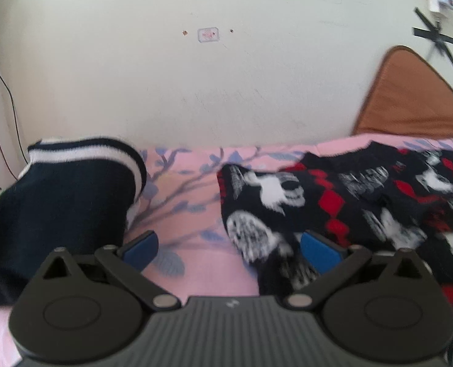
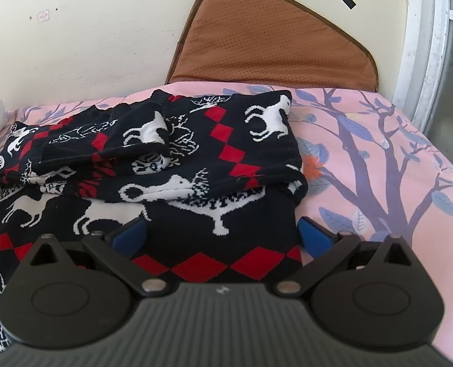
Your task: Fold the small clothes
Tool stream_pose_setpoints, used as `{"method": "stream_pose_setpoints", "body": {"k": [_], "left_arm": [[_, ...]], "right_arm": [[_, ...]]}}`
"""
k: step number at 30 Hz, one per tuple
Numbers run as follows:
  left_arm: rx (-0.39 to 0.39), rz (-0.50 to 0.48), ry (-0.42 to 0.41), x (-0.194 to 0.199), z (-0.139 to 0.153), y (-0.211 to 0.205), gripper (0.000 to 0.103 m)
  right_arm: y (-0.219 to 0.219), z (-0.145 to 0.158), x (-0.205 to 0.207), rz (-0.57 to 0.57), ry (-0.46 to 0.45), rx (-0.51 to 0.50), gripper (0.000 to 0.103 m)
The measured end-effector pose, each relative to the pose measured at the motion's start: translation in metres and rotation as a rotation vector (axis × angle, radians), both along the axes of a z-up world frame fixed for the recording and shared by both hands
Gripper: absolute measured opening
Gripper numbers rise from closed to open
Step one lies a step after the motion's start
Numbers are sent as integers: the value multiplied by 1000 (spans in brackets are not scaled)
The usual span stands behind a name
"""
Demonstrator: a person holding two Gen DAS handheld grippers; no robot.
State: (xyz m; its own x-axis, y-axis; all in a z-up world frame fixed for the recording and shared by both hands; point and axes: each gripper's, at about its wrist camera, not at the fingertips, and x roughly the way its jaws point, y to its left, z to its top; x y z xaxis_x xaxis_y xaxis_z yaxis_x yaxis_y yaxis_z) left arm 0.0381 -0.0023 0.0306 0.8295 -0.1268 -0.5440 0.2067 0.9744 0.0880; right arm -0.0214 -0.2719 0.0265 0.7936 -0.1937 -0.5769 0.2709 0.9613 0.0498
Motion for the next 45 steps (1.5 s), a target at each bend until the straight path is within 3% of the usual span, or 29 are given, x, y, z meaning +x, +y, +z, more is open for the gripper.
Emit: {"method": "stream_pose_setpoints", "body": {"k": [6,9,14,16,18,22,26,30,31,32,33,35,39,41,45], "left_arm": [[-193,-89,118,-70,2,50,102],[-187,-142,168,-107,4,69,99],[-185,-255,256,-160,14,80,89],[-189,-293,318,-168,12,79,81],[-208,-313,393,-172,8,78,79],[-194,-328,453,-180,9,73,79],[-172,-334,517,-186,12,74,77],[-154,-322,528,-196,12,69,76],[-141,-320,518,-199,12,65,68],[-113,-318,499,-202,12,60,44],[-79,-304,482,-204,12,57,35],[-78,-295,485,-203,13,58,18],[-171,-272,523,-200,19,75,17],[-230,-273,546,-196,21,80,17],[-335,-281,560,-188,30,91,17]], "right_arm": [[-1,1,-1,20,5,5,103],[0,5,-16,99,50,14,103],[1,-3,-115,324,30,5,103],[0,-3,-163,379,20,-3,87],[-11,2,-197,407,12,107,64],[-33,-1,-241,341,-20,365,52],[-29,-16,-252,310,-5,390,34],[-22,-17,-245,351,-5,431,33],[-15,-16,-245,373,-7,425,33],[-10,-16,-243,379,-12,395,32],[-4,-15,-243,382,-5,358,12],[-5,-13,-241,358,17,339,10],[-50,3,-263,197,-31,396,9],[-70,7,-272,186,-82,520,9],[-60,18,-269,228,-103,490,8]]}}
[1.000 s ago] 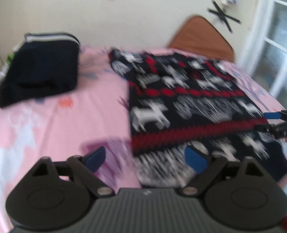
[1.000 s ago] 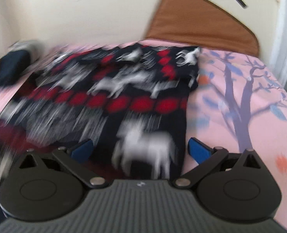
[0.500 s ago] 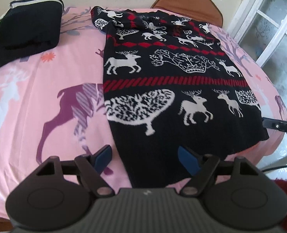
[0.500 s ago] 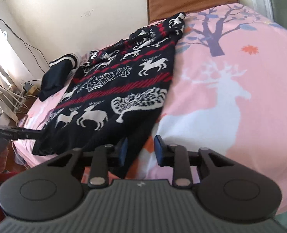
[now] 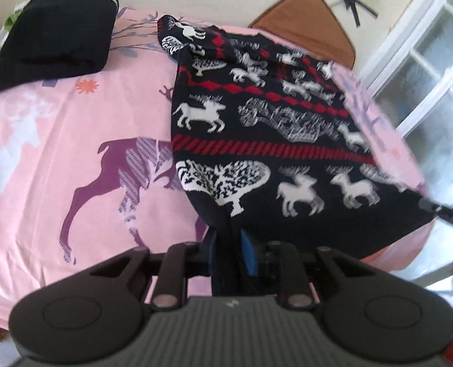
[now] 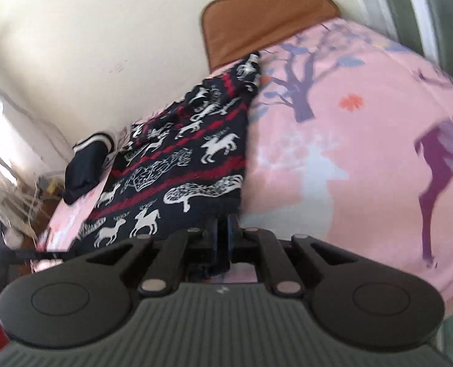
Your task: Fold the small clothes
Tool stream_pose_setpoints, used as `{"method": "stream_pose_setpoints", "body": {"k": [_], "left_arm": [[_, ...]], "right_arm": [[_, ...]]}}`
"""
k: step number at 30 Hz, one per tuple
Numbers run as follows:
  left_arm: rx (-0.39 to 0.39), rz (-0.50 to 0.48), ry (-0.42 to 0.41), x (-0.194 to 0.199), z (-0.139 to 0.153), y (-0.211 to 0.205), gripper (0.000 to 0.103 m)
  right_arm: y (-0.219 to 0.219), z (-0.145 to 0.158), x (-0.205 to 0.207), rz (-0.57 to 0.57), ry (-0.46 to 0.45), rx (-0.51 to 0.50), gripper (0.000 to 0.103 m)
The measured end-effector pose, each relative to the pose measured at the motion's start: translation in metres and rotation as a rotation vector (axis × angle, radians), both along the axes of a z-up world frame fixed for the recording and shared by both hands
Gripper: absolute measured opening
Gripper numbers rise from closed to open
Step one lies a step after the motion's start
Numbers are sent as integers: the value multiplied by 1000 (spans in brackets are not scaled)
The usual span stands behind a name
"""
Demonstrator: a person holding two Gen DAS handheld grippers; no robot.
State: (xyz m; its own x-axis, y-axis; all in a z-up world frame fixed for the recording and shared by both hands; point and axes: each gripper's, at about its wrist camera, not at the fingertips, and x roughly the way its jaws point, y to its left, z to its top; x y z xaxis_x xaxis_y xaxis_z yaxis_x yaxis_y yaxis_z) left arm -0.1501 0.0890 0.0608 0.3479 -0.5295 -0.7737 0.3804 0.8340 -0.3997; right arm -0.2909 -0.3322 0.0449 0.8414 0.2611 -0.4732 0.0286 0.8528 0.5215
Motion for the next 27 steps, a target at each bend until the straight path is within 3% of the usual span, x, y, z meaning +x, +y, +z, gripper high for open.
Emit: {"method": "stream_pose_setpoints", "body": {"k": [4,8,10,13,14,15,16,17,19,21,24,25,26,27], "left_arm": [[-151,33,-6,20,22,13,17],[-255,76,-85,66,52,7,17],[-217,127,-167,98,62,-12,20],[-39,266,-248,140,58,-41,50],[17,295,-242,146,53,-46,51],[22,288,-222,145,47,-46,51],[-6,259,-212,141,42,-43,59],[-26,238,-212,134,36,-40,74],[-12,233,-222,120,25,-34,89],[8,203,-223,112,15,-39,89],[103,168,-236,109,3,-50,80],[143,156,-243,109,0,-55,61],[178,139,-237,111,-6,-61,27],[196,128,-219,112,-10,-60,11]], "right_arm": [[-10,22,10,39,-96,49,7],[-15,58,66,56,-181,-5,7],[-18,70,108,41,-187,-46,7],[-20,69,176,-138,-152,-154,13],[-19,65,191,-189,-122,-221,30],[-19,61,200,-217,-72,-270,42],[-21,56,200,-221,-45,-270,49],[-24,49,190,-186,-65,-231,50],[-26,35,167,-141,-74,-163,56],[-23,19,148,-111,-54,-138,58],[-7,-2,139,-91,1,-168,60],[-2,-9,143,-89,30,-195,59],[5,-14,145,-80,49,-216,49],[12,-17,146,-66,52,-232,13]]}}
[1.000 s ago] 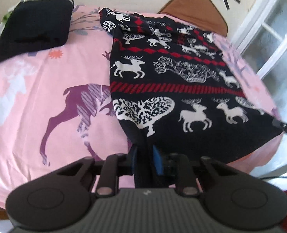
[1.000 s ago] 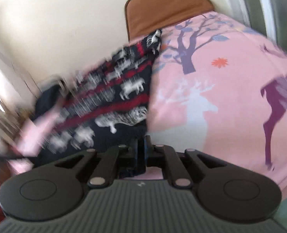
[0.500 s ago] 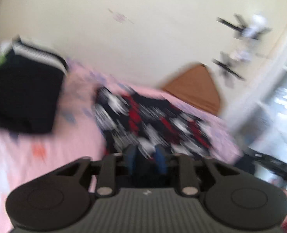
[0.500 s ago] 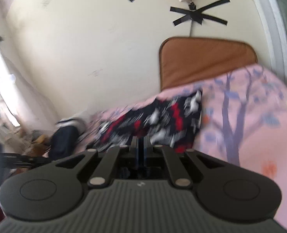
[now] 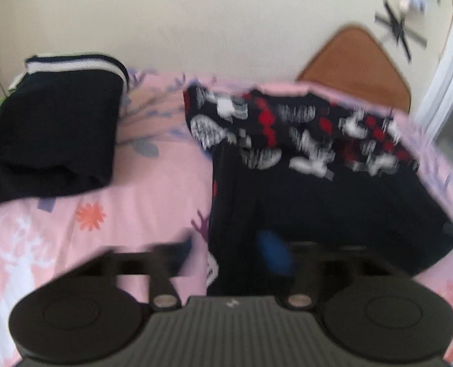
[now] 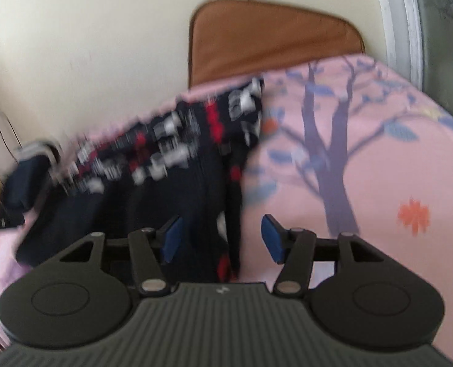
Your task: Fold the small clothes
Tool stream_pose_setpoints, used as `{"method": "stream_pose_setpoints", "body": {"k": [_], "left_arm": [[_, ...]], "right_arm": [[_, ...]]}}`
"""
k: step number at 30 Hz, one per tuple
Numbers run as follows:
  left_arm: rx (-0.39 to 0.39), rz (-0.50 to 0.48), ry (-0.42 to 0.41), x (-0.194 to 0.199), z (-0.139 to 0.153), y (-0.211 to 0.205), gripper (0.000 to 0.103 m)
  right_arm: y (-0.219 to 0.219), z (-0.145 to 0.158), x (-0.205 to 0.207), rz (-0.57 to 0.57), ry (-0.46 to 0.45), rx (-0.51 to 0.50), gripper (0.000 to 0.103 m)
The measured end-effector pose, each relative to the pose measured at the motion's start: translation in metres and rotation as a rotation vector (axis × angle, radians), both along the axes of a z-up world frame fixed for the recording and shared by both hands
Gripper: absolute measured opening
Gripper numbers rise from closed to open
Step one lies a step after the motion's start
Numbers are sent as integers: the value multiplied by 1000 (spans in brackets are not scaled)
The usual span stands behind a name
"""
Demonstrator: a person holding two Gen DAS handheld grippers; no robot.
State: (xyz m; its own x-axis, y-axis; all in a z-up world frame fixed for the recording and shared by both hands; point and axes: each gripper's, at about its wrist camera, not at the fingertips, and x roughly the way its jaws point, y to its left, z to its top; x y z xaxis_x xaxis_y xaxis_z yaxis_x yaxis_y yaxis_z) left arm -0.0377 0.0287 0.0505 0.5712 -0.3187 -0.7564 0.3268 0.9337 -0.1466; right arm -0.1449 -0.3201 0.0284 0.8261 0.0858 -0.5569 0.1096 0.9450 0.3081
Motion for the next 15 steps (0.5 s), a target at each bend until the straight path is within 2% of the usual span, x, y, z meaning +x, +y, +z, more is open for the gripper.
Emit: {"method": "stream_pose_setpoints", "body": {"k": [4,6,8,9,10,11,12,15], "left_arm": [[43,-7,-32,-13,-3,5,12],[33,-2,-21,-20,-5,10,19],[61,8,-14,-21,-4,12,42],[73,1,-12,-20,1,14,44],[64,-17,-17,-19,9,18,44],[49,-27,-35,-17,20,23,43],[46,-25,-69,-13,34,25,44],[59,-61,-180,14,76,12,56]], "right_arm": [[5,4,-9,-61,-34,-94,10],[-4,-3,-15,-100,-25,-92,11],[-11,-5,-15,-100,-26,-52,13],[-9,-2,-13,-89,-16,-61,18],[-9,1,-9,-74,-8,-78,22],[-10,10,-8,-70,-12,-95,32],[-12,19,-11,-68,-34,-106,37],[-22,61,6,-46,-112,-123,42]]}}
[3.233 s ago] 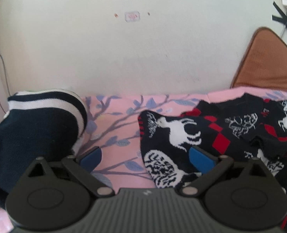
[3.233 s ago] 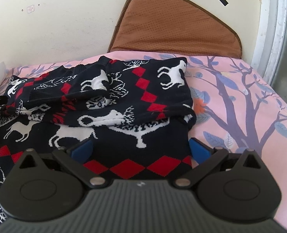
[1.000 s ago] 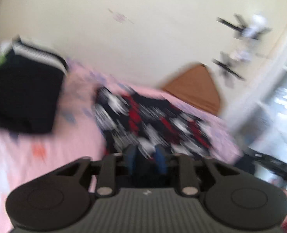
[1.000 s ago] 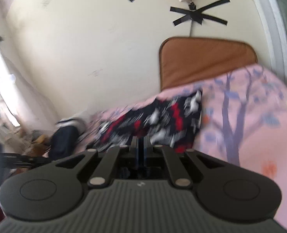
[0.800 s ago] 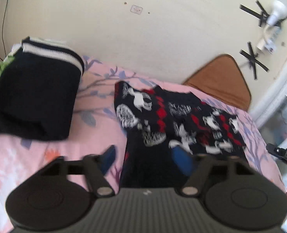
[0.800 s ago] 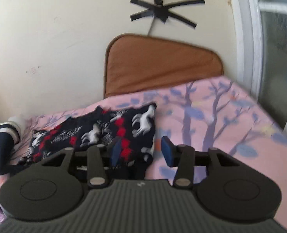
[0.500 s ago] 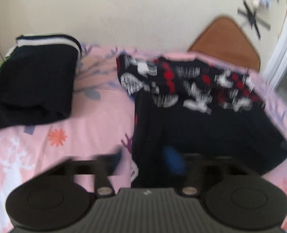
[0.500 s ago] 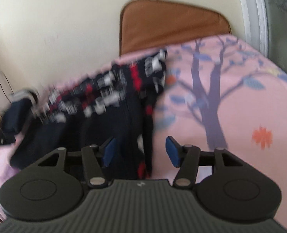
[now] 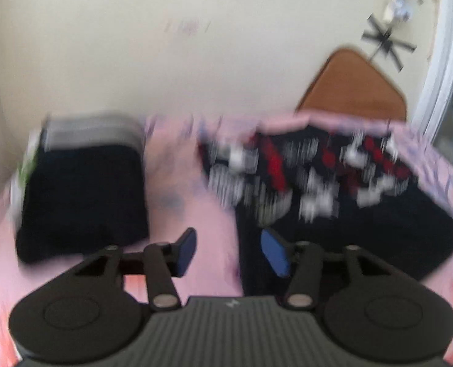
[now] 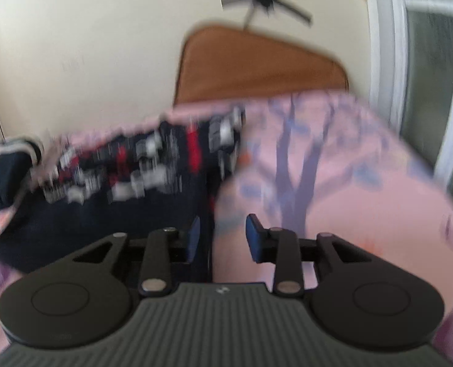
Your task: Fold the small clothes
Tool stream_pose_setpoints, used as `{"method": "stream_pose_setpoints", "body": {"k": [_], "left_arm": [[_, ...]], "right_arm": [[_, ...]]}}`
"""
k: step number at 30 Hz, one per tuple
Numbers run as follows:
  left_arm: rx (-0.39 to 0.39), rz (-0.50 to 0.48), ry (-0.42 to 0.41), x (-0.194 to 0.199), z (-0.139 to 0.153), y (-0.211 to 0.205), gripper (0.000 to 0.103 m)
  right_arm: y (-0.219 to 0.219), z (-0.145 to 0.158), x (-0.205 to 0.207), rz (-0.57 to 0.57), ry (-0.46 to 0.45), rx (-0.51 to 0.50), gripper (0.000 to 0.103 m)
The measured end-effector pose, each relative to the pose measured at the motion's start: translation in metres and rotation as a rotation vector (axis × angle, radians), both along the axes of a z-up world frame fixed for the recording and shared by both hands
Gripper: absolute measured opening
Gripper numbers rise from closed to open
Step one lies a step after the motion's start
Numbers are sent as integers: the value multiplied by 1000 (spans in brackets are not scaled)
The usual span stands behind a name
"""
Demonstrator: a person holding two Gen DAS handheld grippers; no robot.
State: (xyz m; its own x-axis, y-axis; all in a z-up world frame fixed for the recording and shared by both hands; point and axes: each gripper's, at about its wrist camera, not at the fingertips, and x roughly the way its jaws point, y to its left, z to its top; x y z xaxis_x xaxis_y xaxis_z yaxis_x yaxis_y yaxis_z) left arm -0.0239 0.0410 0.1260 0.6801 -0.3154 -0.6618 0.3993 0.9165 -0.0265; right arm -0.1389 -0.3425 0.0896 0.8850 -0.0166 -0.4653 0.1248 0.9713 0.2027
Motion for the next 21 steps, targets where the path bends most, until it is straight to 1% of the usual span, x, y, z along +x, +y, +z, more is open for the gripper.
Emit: {"method": "stream_pose_setpoints", "body": {"k": [1,2,3,4,5,6,7,9,10,11,12,14,16,18,19,20,21], "left_arm": [[1,-26,-32,15,11,-11,68],[4,-53,-57,32,19,-24,88],[9,-74,-75,53,24,-40,97],[16,-89,-88,74,25,-57,102],[37,-106,-92,101,23,-77,102],[63,-107,-80,124,18,-94,102],[87,-94,-57,151,11,-111,102],[114,-61,12,200,-8,-138,95],[118,-47,59,222,-19,-148,89],[123,-39,98,240,-30,-155,86],[128,-23,128,257,-41,-159,86],[144,-6,158,275,-60,-163,86],[159,-7,189,283,-77,-162,85],[164,-16,220,285,-91,-159,74],[130,-26,225,282,-94,-156,64],[98,-35,230,279,-93,-153,44],[69,-54,243,276,-90,-151,31]], "right_arm": [[-1,13,16,16,-10,4,43],[-3,23,32,39,-15,16,45],[-5,31,52,67,-20,35,48],[-7,38,79,99,-21,63,51],[-7,42,103,112,-15,79,56],[-5,43,127,120,-6,90,59],[-4,43,154,133,13,105,59],[-1,36,208,158,70,128,59],[1,30,233,160,98,132,59],[3,22,257,167,127,136,59],[4,14,277,168,148,143,59],[6,-1,308,182,183,178,59],[9,-16,331,219,220,213,59],[16,-24,344,249,253,218,59],[21,-28,348,270,265,204,58],[28,-30,351,286,270,175,48],[34,-31,351,293,269,141,16]]}}
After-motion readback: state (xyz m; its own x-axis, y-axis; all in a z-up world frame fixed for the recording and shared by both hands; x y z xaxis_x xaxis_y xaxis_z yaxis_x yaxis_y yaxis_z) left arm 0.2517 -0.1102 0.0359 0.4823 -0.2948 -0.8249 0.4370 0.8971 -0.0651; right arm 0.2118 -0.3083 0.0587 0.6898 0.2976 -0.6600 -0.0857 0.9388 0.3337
